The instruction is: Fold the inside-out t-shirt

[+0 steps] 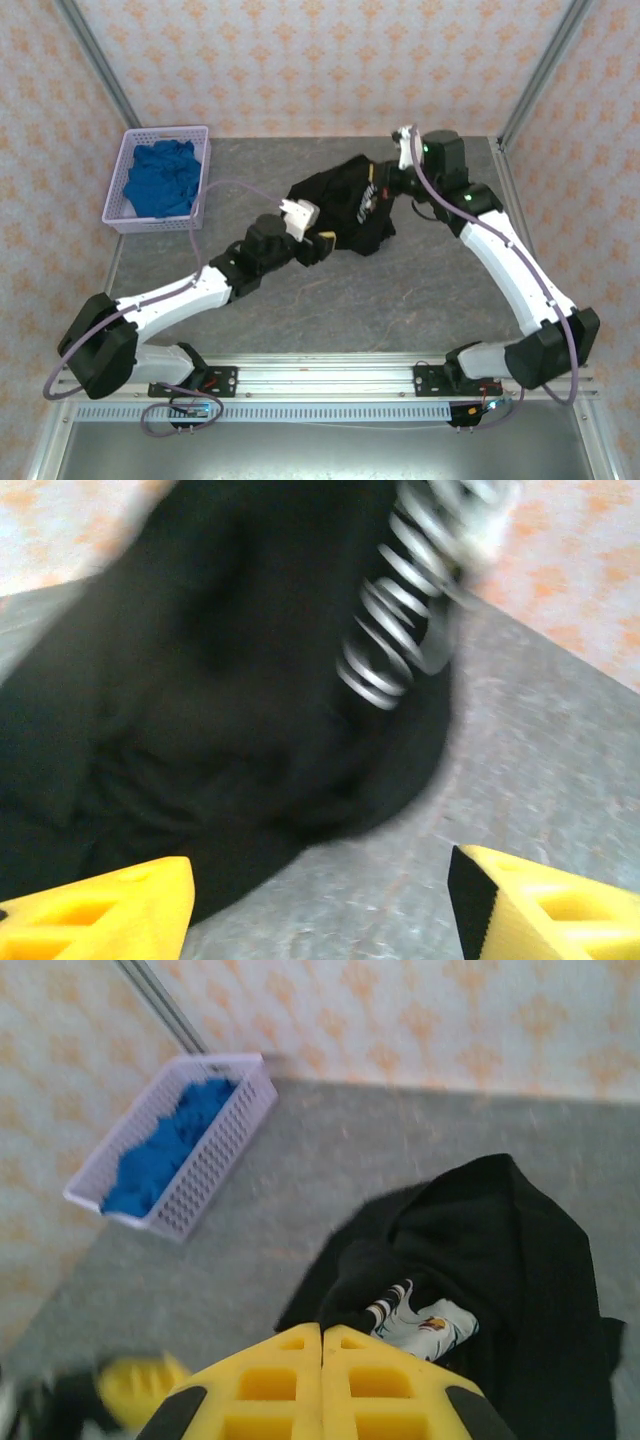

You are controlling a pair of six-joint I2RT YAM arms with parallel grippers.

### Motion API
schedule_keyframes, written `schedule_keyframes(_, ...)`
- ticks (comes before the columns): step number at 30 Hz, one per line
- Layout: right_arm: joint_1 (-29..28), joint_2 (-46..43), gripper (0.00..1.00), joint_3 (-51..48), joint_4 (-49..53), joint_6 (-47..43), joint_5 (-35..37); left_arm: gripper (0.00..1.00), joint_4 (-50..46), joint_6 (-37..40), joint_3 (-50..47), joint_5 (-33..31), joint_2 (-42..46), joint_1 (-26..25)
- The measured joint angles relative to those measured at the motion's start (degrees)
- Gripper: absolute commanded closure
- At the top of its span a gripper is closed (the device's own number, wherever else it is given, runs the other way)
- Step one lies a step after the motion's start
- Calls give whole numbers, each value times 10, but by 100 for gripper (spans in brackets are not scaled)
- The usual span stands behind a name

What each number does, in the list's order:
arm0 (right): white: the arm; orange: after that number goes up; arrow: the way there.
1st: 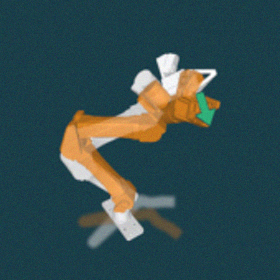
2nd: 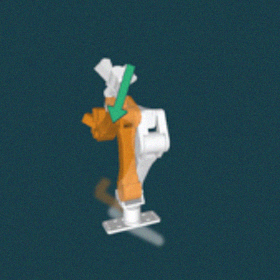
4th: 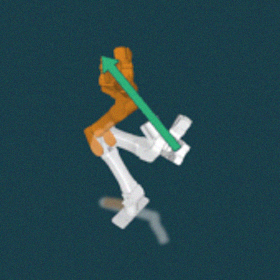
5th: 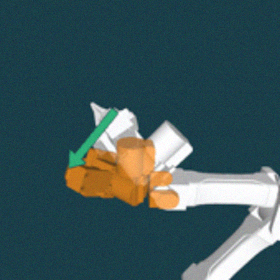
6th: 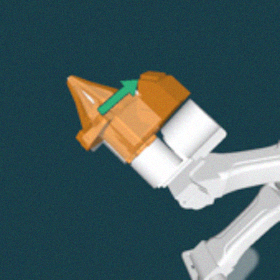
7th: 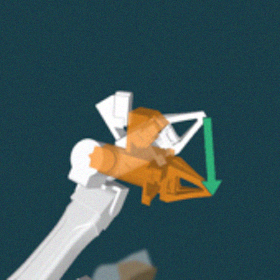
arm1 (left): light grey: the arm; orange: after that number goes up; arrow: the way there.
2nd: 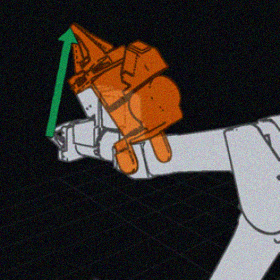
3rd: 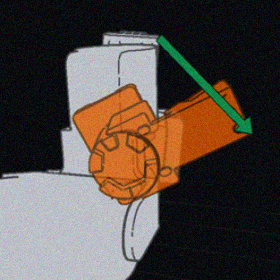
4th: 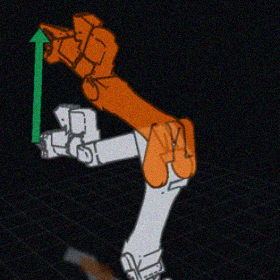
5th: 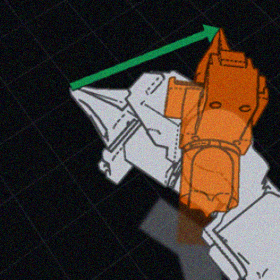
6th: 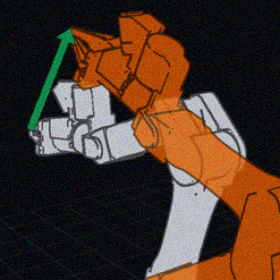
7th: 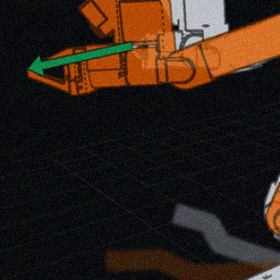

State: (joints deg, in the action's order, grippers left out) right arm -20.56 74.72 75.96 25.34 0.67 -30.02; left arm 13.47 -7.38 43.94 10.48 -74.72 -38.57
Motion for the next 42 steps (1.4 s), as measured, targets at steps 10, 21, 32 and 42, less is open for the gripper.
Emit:
schedule_keyframes(10, 75, -106, 100, -202, 32, 34, 84, 31, -104, -37, 180, 97, -192, 30)
schedule_keyframes(21, 42, -115, 59, -281, 83, 70, 242, 30, -227, -70, 299, 54, -299, 49)
schedule_keyframes(32, -9, -55, 33, -216, -13, 2, 273, 28, -245, -110, 300, 79, -306, 52)
schedule_keyframes(42, 4, 89, 56, -157, -28, -20, 260, 61, -244, -131, 350, 111, -362, 52)
